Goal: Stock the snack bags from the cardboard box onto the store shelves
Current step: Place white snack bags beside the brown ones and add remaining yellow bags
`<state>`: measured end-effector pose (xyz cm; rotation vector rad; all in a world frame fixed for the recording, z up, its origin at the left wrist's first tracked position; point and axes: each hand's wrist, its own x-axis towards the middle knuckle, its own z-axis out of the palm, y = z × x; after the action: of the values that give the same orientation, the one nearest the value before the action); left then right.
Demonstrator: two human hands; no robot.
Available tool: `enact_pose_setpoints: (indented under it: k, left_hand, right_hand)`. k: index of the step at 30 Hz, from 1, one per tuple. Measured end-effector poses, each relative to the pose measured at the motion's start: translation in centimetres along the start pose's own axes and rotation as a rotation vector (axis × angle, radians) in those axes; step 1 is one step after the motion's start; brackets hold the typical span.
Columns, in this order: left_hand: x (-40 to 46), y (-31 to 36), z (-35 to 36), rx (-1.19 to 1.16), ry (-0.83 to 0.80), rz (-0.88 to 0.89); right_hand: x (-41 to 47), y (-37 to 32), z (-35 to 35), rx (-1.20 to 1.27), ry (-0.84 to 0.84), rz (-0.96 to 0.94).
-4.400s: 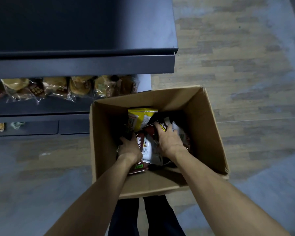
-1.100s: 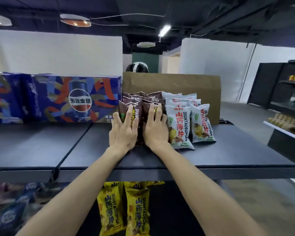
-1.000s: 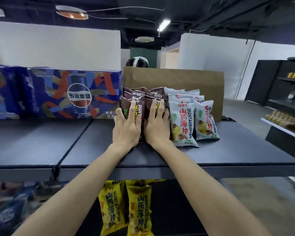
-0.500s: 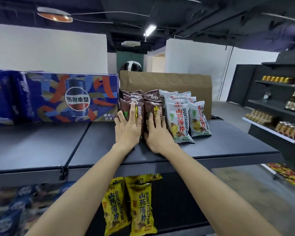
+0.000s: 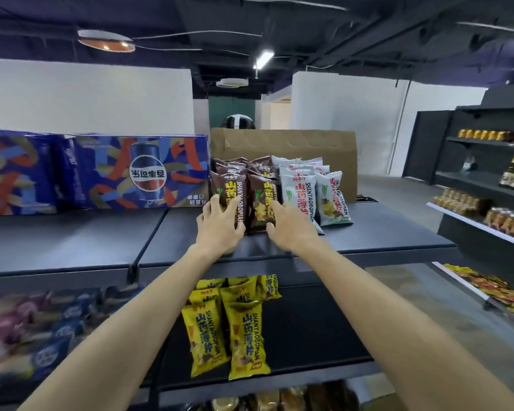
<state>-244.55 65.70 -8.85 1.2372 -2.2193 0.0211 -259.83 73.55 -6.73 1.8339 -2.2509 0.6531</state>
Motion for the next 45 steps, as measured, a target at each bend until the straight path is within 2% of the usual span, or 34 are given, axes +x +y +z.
enact_pose_setpoints:
  k: [5, 14, 22, 28, 32, 35, 41, 45]
  left_hand:
    - [-1.8, 3.4, -1.3, 0.083, 0.016, -0.002]
    - [-6.2, 16.4, 0.6, -0.135, 0.03, 0.253]
    - [-10.2, 27.1, 6.9, -0.17, -0.107, 0.393]
    - [-13.2, 32.5, 12.6, -0.173, -0.292, 0.496]
    - [-16.4, 34.3, 17.2, -0.17, -0.458, 0.612]
    - [-19.0, 34.2, 21.7, -0.182, -0.557, 0.626]
    - [-21.6, 30.9, 30.9, -0.272, -0.776, 0.562]
    - [-22.1, 28.9, 36.6, -0.218, -0.908, 0.423]
  right_hand:
    - [-2.9, 2.8, -2.0, 0.028, -0.011, -0.048]
    - [-10.1, 12.3, -6.5, -0.1, 0.0, -0.029]
    - [-18.3, 22.9, -8.8, -0.16, -0.043, 0.161]
    - [-24.3, 30.0, -8.6, -0.163, -0.109, 0.343]
    - [-27.3, 34.2, -5.5, -0.167, -0.197, 0.442]
    - [-29.5, 36.5, -1.7, -0.153, -0.265, 0.509]
    - [-31.7, 40.7, 5.2, -0.132, -0.54, 0.62]
    - [-30.1, 44.1, 7.1, -0.107, -0.714, 0.687]
